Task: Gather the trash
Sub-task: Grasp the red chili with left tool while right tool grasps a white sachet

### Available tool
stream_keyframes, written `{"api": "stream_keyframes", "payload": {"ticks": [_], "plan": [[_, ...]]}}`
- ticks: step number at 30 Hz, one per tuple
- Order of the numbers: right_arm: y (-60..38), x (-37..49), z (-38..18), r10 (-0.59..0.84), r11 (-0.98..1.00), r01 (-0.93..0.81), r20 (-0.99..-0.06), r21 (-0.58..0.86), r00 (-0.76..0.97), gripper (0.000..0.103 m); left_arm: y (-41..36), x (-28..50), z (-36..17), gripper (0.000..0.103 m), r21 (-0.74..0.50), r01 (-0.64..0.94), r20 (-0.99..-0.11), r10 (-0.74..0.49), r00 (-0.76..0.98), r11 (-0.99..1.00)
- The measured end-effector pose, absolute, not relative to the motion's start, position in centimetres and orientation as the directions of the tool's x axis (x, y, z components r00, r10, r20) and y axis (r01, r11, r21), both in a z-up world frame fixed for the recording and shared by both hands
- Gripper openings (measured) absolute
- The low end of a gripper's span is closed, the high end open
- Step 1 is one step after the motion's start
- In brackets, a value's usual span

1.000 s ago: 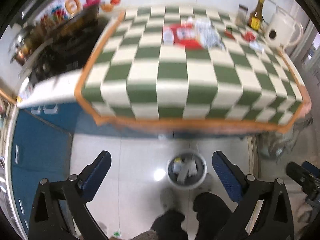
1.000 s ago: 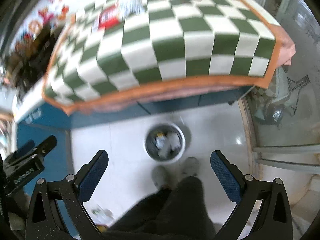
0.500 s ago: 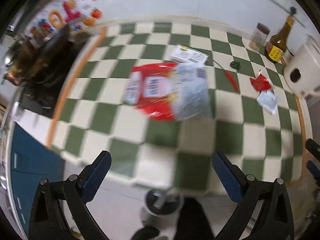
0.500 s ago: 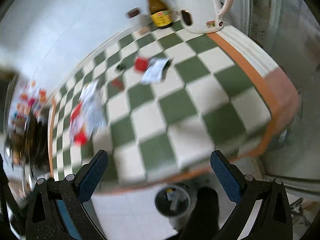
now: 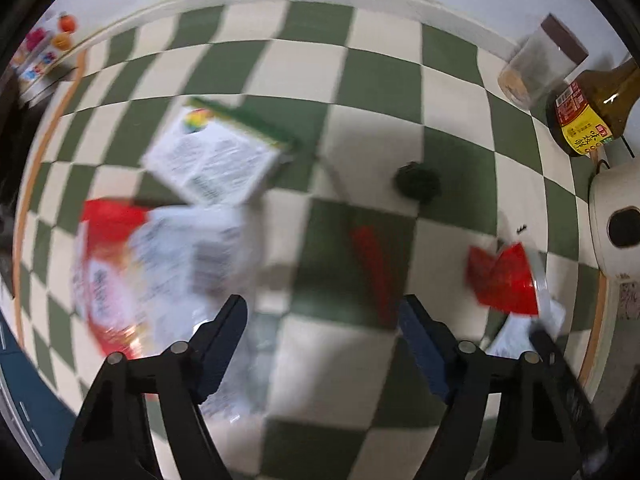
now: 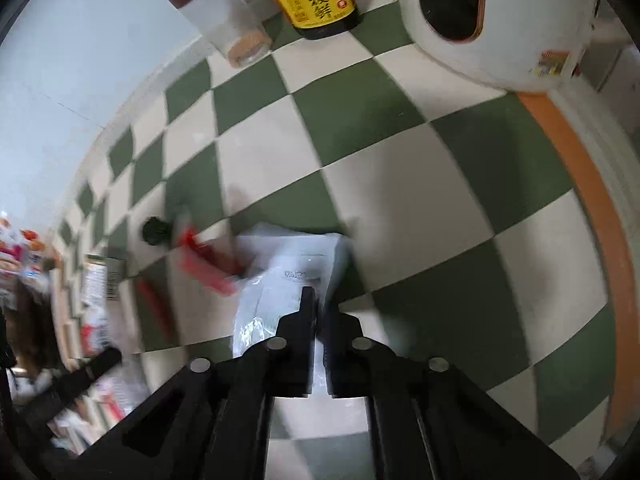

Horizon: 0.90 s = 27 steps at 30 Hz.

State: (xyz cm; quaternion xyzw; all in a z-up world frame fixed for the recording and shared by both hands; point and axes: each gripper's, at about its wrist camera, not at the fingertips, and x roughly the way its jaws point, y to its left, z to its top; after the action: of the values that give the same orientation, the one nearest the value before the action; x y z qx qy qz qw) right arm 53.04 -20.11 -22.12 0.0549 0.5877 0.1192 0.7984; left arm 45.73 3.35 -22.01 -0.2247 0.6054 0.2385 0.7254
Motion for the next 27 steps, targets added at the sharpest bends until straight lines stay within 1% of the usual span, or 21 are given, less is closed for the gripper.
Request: {"api": "stream_keyframes", "payload": {"ticks": [1,3,4,6,7,8,16,22,27], "plan": [[-20.7,53.1,-22.1,0.243,0.969,-0.124,-0.925,0.215,0.293,0.003,3.3,46.2,-22.3,0.072,-0.039,-0.616,-0.986,0.069,0.151,0.787],[-22.0,53.0,-22.1,0.235,0.971,-0.116,-0.925,0.209,0.299,0.003,3.2,47.3,-23.3,0.058,-0.039,-0.61,-0.989,0.059,0.139,0.791],[-22.8,53.0,-22.1,0.227,0.973,-0.113,-0.927,0.202,0.299,0.003,3.2,47.6,-23.7,0.039,-0.038,-0.611,-0.99,0.053,0.131,0.791],[-23.9,52.8,-22.0,0.22,0.975,-0.108,-0.927,0.196,0.303,0.003,3.2,47.6,-23.5,0.03,-0.015,-0.614,-0.987,0.088,0.137,0.789],[-24.6,52.9,-22.0,0.216,0.976,-0.104,-0.928,0.193,0.305,0.003,3.2,47.5,-23.6,0.021,-0.013,-0.615,-0.987,0.088,0.134,0.788],[-25.2,52.9,-21.8,0.213,0.976,-0.098,-0.927,0.192,0.307,0.003,3.2,47.3,-23.5,0.009,-0.012,-0.62,-0.986,0.094,0.138,0.784],[-26.5,52.2,-20.8,0.199,0.979,-0.108,-0.917,0.171,0.345,0.002,1.8,45.0,-22.3,0.007,0.049,-0.59,-0.978,0.159,0.136,0.806],[-25.8,50.2,-18.0,0.215,0.974,-0.149,-0.89,0.168,0.403,0.002,-0.8,40.1,-17.9,0.007,0.096,-0.535,-0.942,0.251,0.224,0.84],[-25.6,45.9,-14.9,0.246,0.965,-0.191,-0.861,0.177,0.444,0.002,-2.6,35.8,-14.0,0.007,0.131,-0.496,-0.896,0.316,0.312,0.859]]}}
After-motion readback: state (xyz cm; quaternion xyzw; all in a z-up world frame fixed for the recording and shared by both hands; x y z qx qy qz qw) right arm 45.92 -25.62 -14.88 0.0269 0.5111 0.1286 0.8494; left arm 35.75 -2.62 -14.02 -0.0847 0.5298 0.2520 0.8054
